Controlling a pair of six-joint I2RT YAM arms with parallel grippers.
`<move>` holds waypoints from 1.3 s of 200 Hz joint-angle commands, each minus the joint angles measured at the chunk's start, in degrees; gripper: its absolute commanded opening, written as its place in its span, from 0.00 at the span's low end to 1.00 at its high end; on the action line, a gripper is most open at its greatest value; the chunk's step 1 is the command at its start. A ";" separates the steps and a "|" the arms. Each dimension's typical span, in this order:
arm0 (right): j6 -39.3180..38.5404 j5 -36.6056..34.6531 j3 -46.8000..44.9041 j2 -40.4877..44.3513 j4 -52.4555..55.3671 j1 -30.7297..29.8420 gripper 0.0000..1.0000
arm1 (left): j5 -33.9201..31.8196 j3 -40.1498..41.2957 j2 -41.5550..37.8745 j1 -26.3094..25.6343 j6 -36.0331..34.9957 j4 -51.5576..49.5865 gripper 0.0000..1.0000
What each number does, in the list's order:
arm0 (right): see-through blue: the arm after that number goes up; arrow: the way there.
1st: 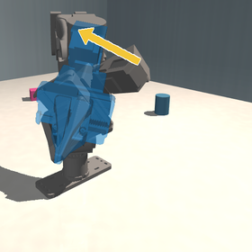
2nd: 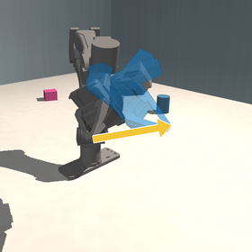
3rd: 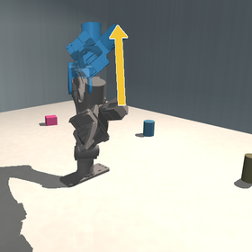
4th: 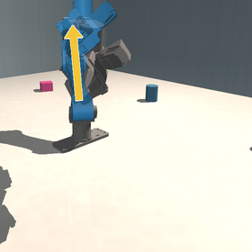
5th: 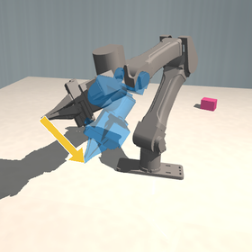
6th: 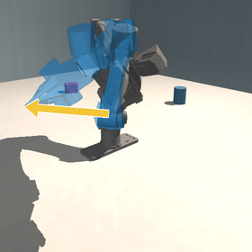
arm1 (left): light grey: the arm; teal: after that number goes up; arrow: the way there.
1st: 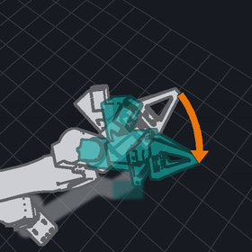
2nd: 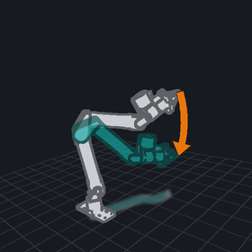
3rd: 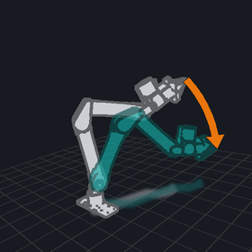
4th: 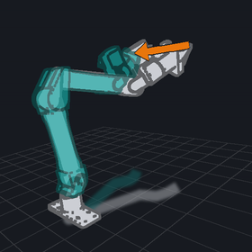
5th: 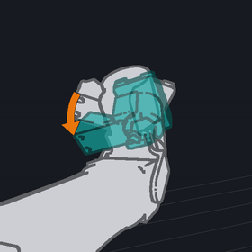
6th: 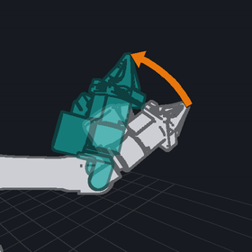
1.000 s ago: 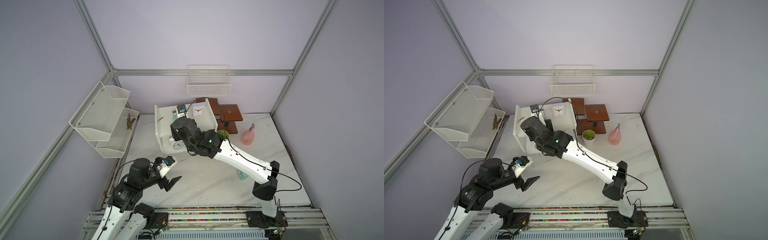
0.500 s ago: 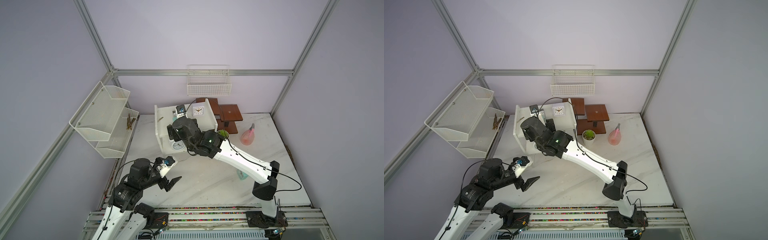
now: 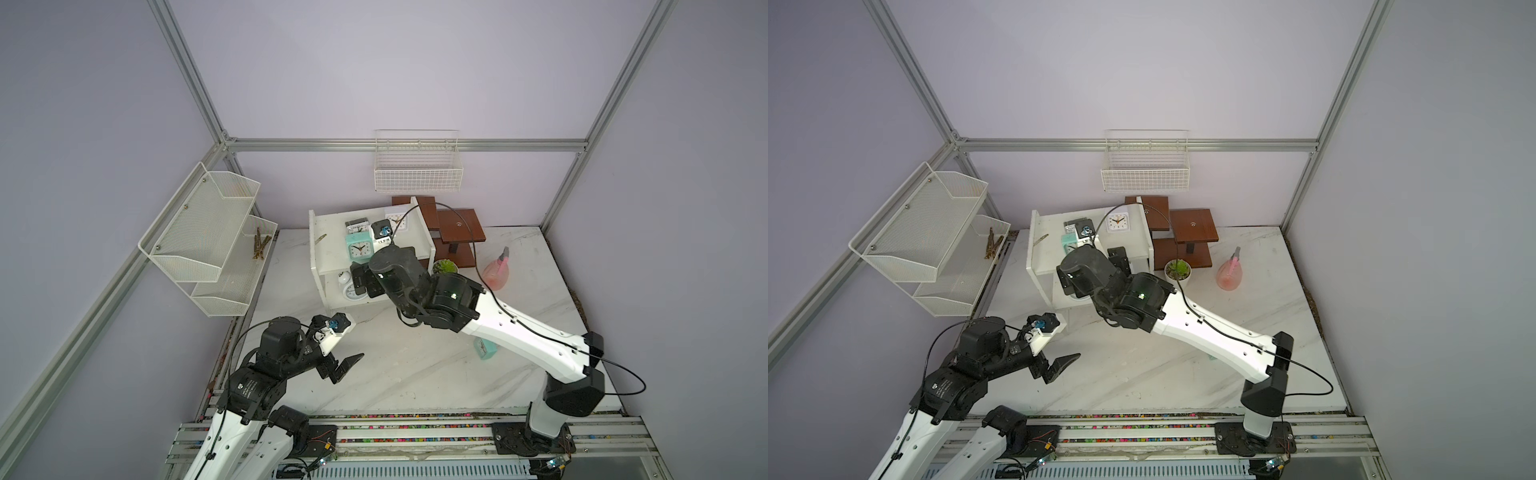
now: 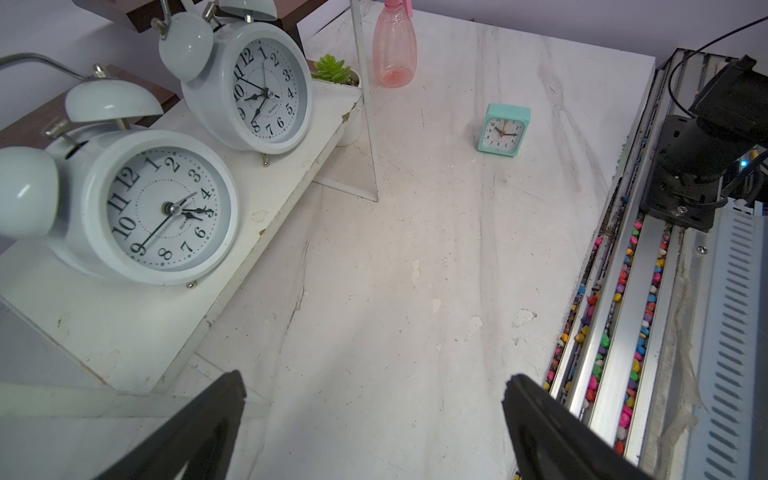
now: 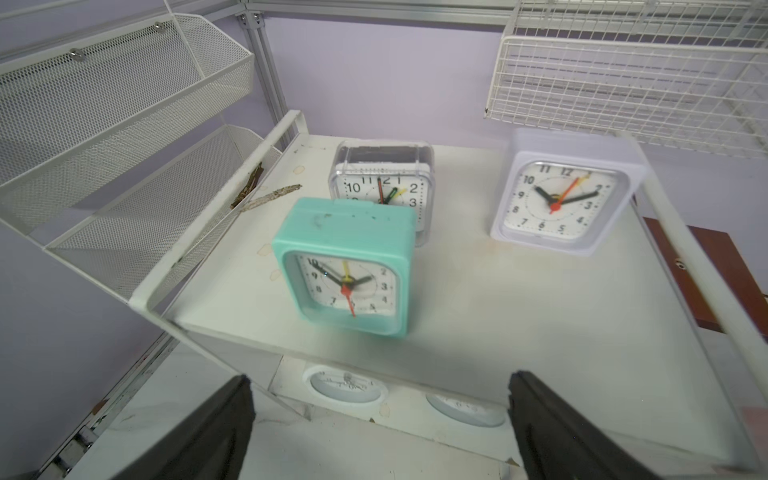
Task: Place the alarm clocks on the shelf by style
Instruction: Place the alarm on the shelf, then pick up the alarm from the center of the board.
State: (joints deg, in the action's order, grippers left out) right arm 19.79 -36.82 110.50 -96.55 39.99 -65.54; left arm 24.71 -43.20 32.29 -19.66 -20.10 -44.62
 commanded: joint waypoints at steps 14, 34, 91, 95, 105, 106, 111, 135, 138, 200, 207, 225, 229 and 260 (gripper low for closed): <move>5.03 0.05 -15.56 12.64 -5.05 -0.73 1.00 | 2.94 1.00 0.36 -0.29 -0.11 1.38 1.00; 8.90 0.84 -25.67 18.99 -7.25 -0.86 1.00 | 3.85 1.11 0.62 -0.29 -0.30 1.21 1.00; 22.39 2.42 -50.38 29.01 -11.75 -0.85 1.00 | 4.73 1.72 0.96 -0.29 -0.96 1.21 1.00; 23.51 2.58 -52.21 29.43 -12.25 -0.87 1.00 | 4.72 1.72 0.97 -0.29 -0.99 1.20 1.00; 26.91 2.25 -56.03 30.37 -13.39 -0.88 1.00 | 4.95 1.80 1.06 -0.29 -1.07 1.24 1.00; 27.33 2.22 -56.41 30.41 -13.50 -0.90 1.00 | 4.93 1.80 1.04 -0.29 -1.08 1.22 1.00; 29.00 2.00 -58.34 30.69 -14.25 -0.82 1.00 | 5.00 1.83 1.05 -0.29 -1.04 1.20 1.00; 38.10 -3.18 -64.76 30.95 -13.64 -0.87 1.00 | 5.30 2.11 1.20 -0.36 -1.43 1.32 1.00; 39.55 -3.99 -65.25 30.86 -13.10 -0.83 1.00 | 5.29 2.17 1.24 -0.38 -1.44 1.32 1.00; 62.85 -7.18 -74.31 24.69 -13.27 -0.82 1.00 | 5.00 2.43 1.13 -0.91 -1.61 1.17 1.00; 65.75 -7.01 -74.40 23.54 -12.61 -0.83 1.00 | 5.00 2.42 1.15 -0.96 -1.61 1.12 1.00; 73.97 -6.51 -73.90 19.86 -9.64 -0.82 1.00 | 4.91 2.53 1.11 -0.99 -1.70 1.12 1.00; 76.17 -6.51 -73.66 18.83 -8.54 -0.84 1.00 | 4.91 2.51 1.18 -0.99 -1.70 1.09 1.00; 86.74 -8.08 -71.82 11.04 -4.39 -0.81 1.00 | 4.85 2.54 1.28 -1.13 -1.73 1.07 1.00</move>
State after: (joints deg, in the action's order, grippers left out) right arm 93.32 -42.22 37.12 -81.32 31.00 -66.28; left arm 28.56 -41.32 33.52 -20.40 -20.78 -44.62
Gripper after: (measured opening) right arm 0.999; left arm 0.997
